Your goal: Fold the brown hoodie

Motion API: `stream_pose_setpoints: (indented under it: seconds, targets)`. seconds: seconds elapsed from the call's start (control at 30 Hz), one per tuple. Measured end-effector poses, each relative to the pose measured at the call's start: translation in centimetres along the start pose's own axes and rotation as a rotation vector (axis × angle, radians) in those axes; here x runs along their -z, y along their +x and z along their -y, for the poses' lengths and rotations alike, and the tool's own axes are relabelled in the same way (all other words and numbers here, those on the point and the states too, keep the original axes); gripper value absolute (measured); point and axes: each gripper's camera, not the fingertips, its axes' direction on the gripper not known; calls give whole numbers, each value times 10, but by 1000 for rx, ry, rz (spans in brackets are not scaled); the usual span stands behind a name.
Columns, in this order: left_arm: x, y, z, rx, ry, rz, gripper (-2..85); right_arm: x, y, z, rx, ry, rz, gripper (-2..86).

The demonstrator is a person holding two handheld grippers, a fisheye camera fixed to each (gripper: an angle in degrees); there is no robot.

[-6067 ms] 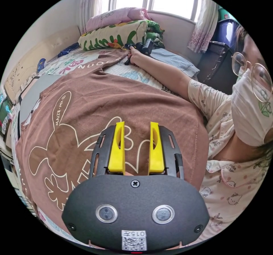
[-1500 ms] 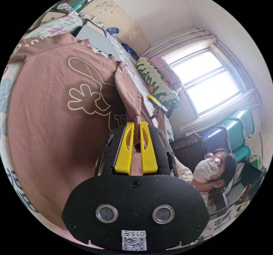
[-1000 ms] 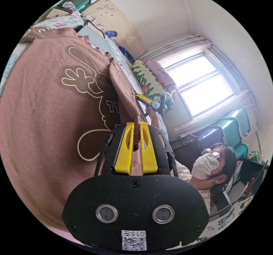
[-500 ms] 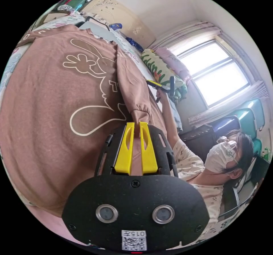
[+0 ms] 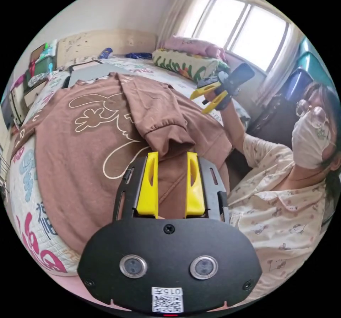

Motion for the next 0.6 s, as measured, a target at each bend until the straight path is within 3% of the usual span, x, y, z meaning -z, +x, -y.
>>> stream_pose_setpoints:
  seconds: [0.1,0.27,0.4,0.6]
  targets:
    - [-7,17,-8,-47,5,150,101,-25,-28,3,102,-78,137,115]
    - [-13,30,-13,-59,-20,224,82,-48,-36,-31,98,-235,136,108]
    - [-13,40,-12,-85,-34,270,36,-33,-28,-61,73,-233,176,36]
    - [19,50,-7,-153,-9,248,11,-4,-35,-107,135,-184,214,24]
